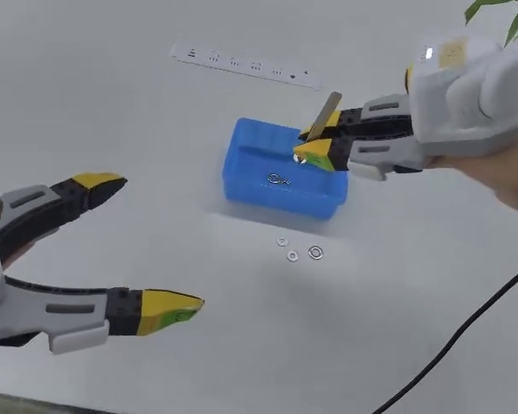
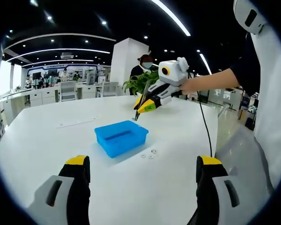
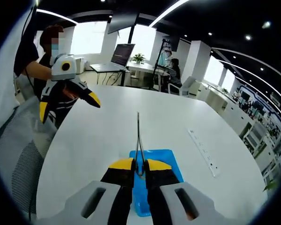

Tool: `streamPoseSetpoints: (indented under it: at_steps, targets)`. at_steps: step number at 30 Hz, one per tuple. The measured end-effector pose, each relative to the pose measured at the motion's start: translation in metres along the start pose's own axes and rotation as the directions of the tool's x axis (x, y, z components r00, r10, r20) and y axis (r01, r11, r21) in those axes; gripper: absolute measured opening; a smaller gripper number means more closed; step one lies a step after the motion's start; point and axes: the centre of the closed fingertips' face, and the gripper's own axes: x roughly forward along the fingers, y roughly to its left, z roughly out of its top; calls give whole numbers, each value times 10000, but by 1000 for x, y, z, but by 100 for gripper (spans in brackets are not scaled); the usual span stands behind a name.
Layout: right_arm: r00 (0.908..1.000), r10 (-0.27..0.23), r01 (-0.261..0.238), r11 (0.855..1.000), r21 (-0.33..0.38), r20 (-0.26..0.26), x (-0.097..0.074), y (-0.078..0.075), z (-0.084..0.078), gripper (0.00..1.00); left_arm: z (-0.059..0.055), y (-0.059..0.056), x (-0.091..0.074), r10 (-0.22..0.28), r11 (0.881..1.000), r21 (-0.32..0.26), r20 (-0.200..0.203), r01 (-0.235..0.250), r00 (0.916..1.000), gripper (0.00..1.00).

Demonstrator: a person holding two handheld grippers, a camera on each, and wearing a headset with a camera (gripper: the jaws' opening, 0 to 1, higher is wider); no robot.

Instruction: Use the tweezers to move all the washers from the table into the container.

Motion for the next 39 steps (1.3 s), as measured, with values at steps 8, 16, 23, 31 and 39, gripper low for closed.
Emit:
streamPoseSetpoints:
  at_steps: [8, 16, 23, 31, 39]
  targets:
    - [9994, -123, 136, 9991, 393, -332, 20, -30, -24, 10, -1, 1, 15, -176, 9995, -246, -8, 176, 9998, 100]
    - [9962, 115, -65, 9982, 588, -867, 46, -37, -52, 10, -2, 10, 21, 57, 9983, -583, 212, -44, 9998, 99]
    - [9946, 199, -122, 9971, 756, -1023, 62, -38, -71, 10, -4, 15, 17, 322, 9982, -509, 117, -316, 9994, 99]
    - [9923, 300, -211, 9970, 747, -1204, 70, -34, -82, 10, -13, 22, 11, 486, 9964, -688, -129, -494, 9987, 99]
    - [9888, 440, -374, 9981, 490, -1426, 74, -29, -87, 10, -12, 18, 22, 319, 9967, -749, -12, -319, 9995, 99]
